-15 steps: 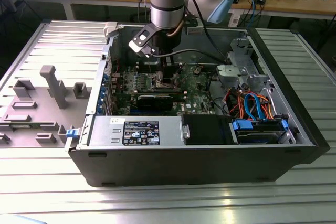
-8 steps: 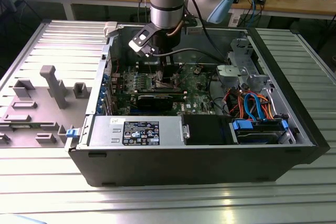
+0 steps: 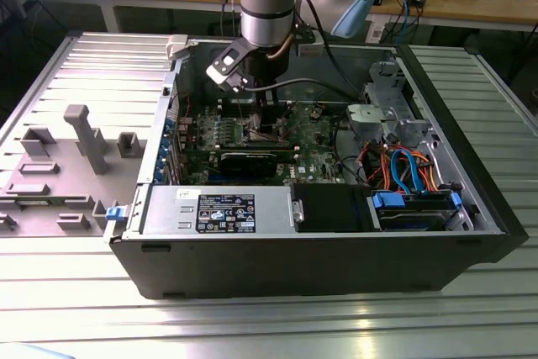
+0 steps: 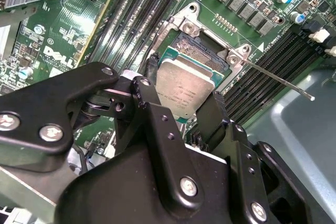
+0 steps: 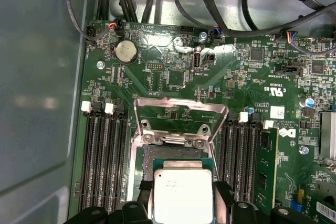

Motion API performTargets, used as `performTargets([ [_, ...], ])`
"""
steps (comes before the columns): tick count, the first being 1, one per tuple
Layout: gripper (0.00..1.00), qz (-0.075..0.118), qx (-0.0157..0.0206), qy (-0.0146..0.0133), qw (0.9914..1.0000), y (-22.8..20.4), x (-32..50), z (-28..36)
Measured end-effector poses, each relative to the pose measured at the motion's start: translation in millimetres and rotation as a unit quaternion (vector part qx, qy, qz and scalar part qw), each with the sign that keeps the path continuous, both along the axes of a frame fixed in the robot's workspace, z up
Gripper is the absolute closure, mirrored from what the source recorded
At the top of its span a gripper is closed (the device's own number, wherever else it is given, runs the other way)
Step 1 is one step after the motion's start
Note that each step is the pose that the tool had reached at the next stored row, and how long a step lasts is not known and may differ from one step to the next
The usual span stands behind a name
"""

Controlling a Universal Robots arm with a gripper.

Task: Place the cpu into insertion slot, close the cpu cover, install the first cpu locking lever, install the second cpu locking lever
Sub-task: 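Place the cpu into insertion slot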

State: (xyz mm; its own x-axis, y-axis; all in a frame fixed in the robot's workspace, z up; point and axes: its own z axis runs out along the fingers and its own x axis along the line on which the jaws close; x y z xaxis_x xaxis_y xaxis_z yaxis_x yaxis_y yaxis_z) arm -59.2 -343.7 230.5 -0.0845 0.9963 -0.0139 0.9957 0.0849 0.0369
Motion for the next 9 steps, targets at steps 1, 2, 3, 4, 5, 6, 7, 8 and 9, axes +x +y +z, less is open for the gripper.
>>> performTargets([
  [1, 0.45, 0.0, 0.0, 0.0, 1.0, 0.0, 0.0, -0.4],
  [2, 0.45, 0.0, 0.0, 0.0, 1.0, 0.0, 0.0, -0.7],
  [3, 0.45, 0.0, 0.0, 0.0, 1.0, 0.0, 0.0, -0.9],
  [4, 0.45, 0.0, 0.0, 0.0, 1.0, 0.0, 0.0, -1.2],
  [5, 0.45, 0.0, 0.0, 0.0, 1.0, 0.0, 0.0, -1.6],
  [6, 0.45, 0.0, 0.0, 0.0, 1.0, 0.0, 0.0, -1.7],
  [7, 0.45, 0.0, 0.0, 0.0, 1.0, 0.0, 0.0, -1.9],
  [8, 0.45, 0.0, 0.0, 0.0, 1.0, 0.0, 0.0, -2.2],
  [9, 0.45, 0.0, 0.0, 0.0, 1.0, 0.0, 0.0, -2.5],
])
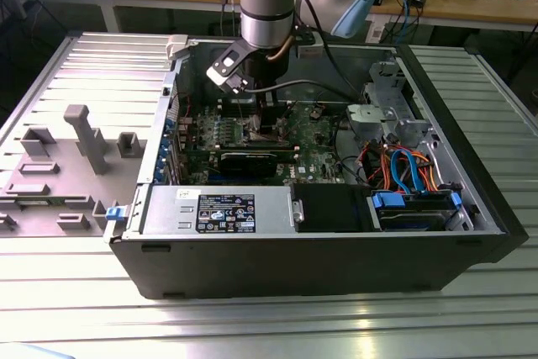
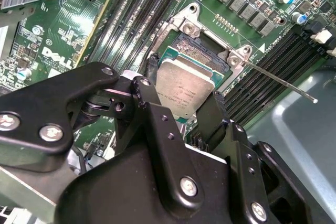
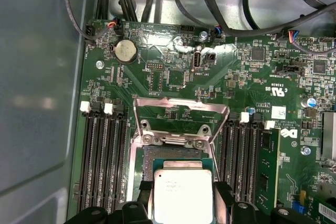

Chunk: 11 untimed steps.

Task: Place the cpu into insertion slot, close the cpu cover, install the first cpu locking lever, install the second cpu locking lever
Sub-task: 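Place the cpu into insertion slot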

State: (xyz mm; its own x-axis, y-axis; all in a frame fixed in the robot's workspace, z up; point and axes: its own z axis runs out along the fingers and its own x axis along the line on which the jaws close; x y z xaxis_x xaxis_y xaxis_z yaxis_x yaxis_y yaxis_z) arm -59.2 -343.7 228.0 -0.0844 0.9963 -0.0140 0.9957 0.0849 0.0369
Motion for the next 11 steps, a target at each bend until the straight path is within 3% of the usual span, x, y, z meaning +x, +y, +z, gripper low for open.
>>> performTargets([
  [11, 0.45, 0.0, 0.0, 0.0, 1.0, 0.0, 0.0, -3.3],
])
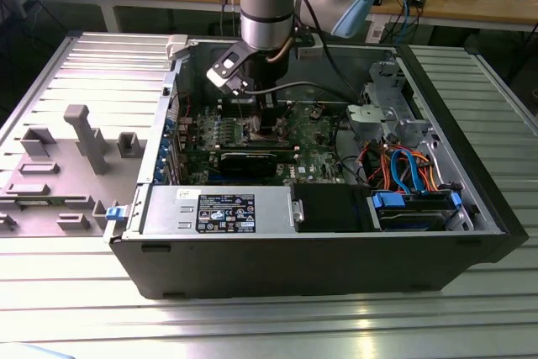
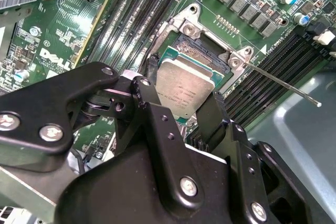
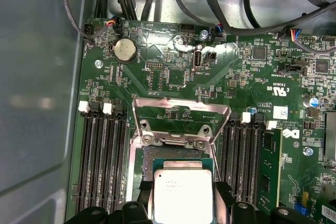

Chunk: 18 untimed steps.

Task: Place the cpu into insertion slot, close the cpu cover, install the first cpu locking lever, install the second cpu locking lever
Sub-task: 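Place the cpu into insertion slot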

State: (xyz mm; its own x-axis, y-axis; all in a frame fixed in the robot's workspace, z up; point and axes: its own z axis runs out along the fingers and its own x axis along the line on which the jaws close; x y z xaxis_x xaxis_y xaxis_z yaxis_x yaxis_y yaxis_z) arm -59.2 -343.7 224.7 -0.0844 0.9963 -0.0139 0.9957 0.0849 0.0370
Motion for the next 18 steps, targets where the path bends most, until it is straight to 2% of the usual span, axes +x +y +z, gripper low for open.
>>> performTargets([
  [18, 0.45, 0.0, 0.0, 0.0, 1.0, 0.0, 0.0, -5.6],
])
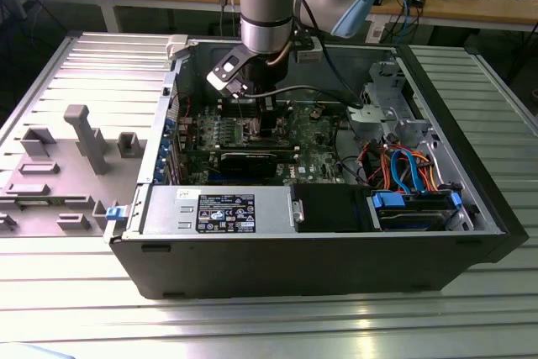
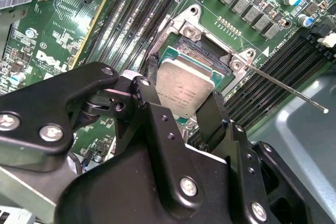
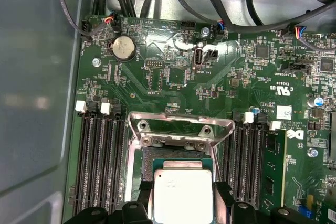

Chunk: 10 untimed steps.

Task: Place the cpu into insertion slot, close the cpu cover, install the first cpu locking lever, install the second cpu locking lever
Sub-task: 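Place the cpu into insertion slot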

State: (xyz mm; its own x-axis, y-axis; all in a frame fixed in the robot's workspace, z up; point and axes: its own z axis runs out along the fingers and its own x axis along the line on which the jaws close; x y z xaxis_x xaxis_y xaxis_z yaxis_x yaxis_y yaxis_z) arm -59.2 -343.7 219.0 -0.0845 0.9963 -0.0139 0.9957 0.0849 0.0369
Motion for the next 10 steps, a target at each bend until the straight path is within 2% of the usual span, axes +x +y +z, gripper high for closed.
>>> performTargets([
  [10, 0.45, 0.0, 0.0, 0.0, 1.0, 0.0, 0.0, -2.4],
])
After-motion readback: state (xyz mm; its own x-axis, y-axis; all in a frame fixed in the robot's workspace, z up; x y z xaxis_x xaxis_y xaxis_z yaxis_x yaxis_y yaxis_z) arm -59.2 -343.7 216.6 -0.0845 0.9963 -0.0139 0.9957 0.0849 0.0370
